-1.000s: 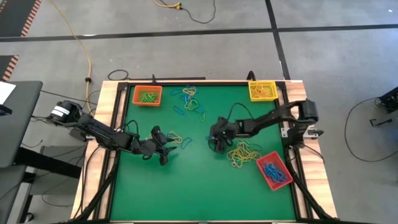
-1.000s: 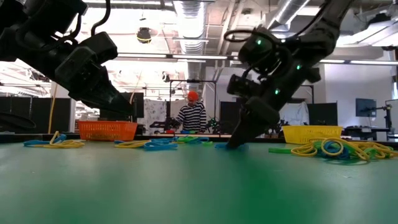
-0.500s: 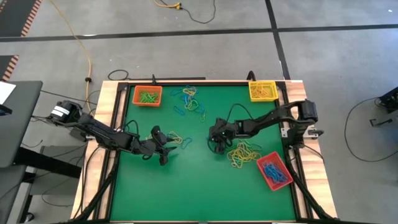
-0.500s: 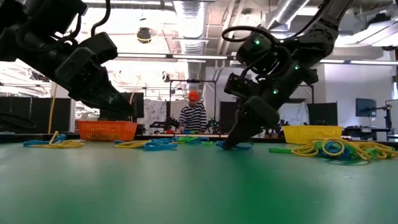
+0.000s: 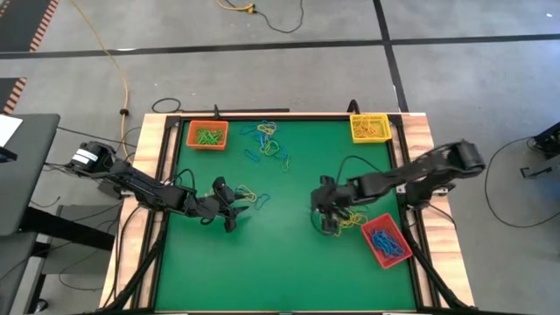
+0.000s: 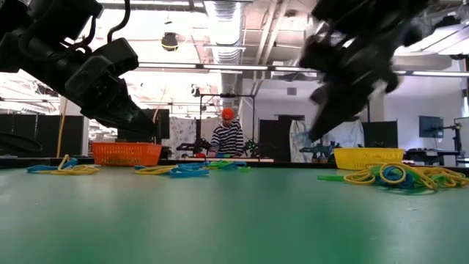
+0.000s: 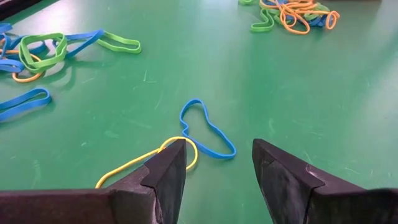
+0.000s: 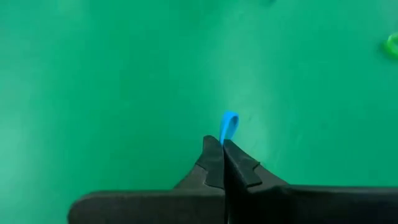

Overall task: Sort rubber bands into baskets
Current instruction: Put the blue rubber band into the red bin

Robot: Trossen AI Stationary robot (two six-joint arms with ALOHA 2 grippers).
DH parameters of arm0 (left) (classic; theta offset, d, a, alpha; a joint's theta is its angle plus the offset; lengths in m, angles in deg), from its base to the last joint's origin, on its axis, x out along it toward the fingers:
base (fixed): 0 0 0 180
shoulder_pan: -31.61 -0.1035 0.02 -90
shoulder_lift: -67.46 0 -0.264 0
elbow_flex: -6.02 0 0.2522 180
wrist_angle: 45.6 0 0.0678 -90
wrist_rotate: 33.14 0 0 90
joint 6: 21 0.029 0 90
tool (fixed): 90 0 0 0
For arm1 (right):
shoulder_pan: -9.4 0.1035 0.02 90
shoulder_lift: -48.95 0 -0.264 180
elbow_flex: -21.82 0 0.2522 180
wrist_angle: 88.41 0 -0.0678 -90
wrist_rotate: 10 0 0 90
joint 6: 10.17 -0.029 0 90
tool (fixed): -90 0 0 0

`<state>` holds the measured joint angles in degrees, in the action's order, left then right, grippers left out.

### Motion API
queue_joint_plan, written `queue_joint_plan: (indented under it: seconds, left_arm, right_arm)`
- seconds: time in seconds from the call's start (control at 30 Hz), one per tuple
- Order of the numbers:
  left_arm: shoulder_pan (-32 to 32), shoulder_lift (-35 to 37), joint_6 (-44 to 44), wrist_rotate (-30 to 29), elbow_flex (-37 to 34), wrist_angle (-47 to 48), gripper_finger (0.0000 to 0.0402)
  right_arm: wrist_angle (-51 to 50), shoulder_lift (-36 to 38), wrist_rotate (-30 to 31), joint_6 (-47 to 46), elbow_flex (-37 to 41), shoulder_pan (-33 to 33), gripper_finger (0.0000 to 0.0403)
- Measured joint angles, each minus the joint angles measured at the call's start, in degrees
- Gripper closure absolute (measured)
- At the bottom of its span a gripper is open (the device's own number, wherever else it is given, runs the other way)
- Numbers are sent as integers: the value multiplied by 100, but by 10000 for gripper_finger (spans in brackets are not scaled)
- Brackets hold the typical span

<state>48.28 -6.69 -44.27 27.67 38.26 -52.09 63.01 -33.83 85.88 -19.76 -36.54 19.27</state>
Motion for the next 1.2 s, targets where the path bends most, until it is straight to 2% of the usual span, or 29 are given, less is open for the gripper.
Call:
queue_joint_plan:
  seconds: [0.27,0.47,0.67,1.0,1.2]
  left_arm:
    - [1,0,-4,-2,0,-11,228]
    - [1,0,-6,-5,1,-15,228]
    - [2,0,0,-11,2,-17,228]
    - [2,0,4,-87,2,-17,228]
    - [1,0,4,-87,2,-17,228]
  right_arm:
    - [-1863,1378,193,-1641,-2,1051,390]
    - [-3044,1927,195,-3267,-2,1874,390]
    - [-3946,2067,195,-4826,-2,2701,390]
    - [-4415,2066,186,-6852,-11,3807,386]
    - [-4865,2066,182,-7913,-11,4299,369]
